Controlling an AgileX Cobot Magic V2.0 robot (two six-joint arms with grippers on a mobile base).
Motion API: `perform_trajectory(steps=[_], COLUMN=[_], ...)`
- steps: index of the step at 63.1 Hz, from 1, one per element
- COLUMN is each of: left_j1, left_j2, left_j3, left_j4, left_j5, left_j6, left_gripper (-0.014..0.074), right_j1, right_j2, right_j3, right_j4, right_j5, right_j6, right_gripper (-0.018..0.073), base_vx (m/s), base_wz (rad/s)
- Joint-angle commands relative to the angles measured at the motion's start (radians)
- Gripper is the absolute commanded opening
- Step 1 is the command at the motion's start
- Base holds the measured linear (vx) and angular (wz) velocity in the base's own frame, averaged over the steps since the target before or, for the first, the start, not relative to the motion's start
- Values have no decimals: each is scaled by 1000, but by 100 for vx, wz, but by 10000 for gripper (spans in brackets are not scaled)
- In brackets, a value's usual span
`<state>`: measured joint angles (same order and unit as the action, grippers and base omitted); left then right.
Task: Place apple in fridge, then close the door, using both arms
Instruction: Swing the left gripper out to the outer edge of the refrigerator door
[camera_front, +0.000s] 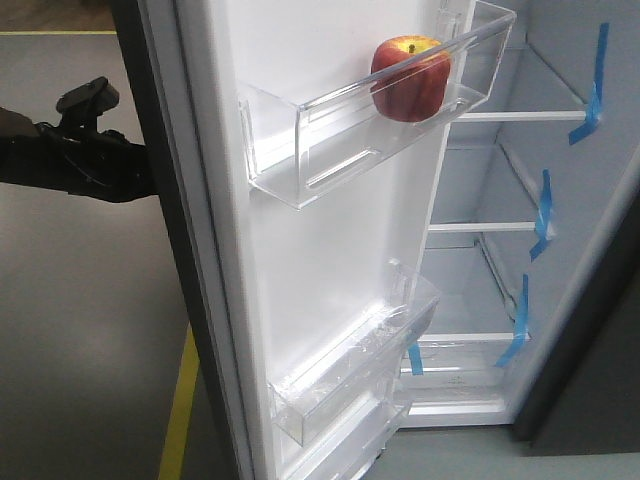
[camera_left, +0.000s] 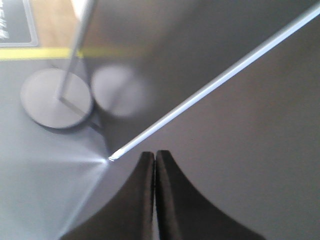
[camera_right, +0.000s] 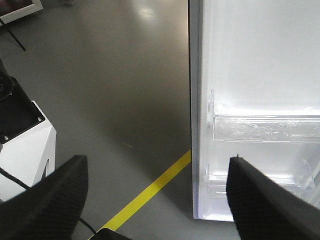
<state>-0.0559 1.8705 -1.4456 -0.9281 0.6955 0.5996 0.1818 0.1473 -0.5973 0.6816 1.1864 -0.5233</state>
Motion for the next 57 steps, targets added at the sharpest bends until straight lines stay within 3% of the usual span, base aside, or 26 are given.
perform_trajectory(steps=[1, 14, 25, 57], left_j1=[-26, -74, -120, -367], left_j2=[-50, -61, -100, -158], left_j3=[-34, -34, -34, -34], left_j4=[-58, -63, -72, -95], left_j5=[-7, 58, 84, 43], left_j6=[7, 69, 75, 98], left_gripper=[-6, -6, -6, -6], right_j1=[-2, -2, -2, -2], right_j2=[17, 17, 17, 17], right_j3=[-22, -22, -22, -22], right_j4=[38, 38, 38, 38], right_j5=[-49, -49, -49, -49], right_j6=[-5, -5, -5, -5], right_gripper=[545, 545, 545, 545], base_vx=[0, 0, 0, 0], base_wz=[0, 0, 0, 0])
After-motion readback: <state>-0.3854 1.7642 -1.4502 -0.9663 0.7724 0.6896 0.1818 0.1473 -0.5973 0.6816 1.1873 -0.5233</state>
